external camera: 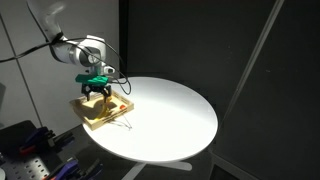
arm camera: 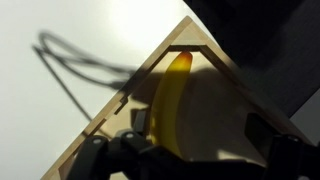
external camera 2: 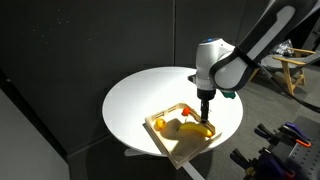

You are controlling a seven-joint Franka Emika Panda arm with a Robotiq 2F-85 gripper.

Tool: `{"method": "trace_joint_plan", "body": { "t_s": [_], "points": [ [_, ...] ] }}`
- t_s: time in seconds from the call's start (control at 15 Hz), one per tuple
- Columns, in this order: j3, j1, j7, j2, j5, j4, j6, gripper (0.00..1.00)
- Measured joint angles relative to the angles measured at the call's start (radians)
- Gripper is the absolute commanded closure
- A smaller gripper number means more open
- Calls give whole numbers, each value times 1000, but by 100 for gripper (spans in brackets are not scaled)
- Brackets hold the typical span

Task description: Put the banana on the table.

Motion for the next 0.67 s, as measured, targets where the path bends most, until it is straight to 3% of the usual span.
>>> {"method": "trace_joint_plan", "body": {
  "t_s": [0.67],
  "points": [
    [1,3,-8,81,-116,21,93,0]
  ]
}}
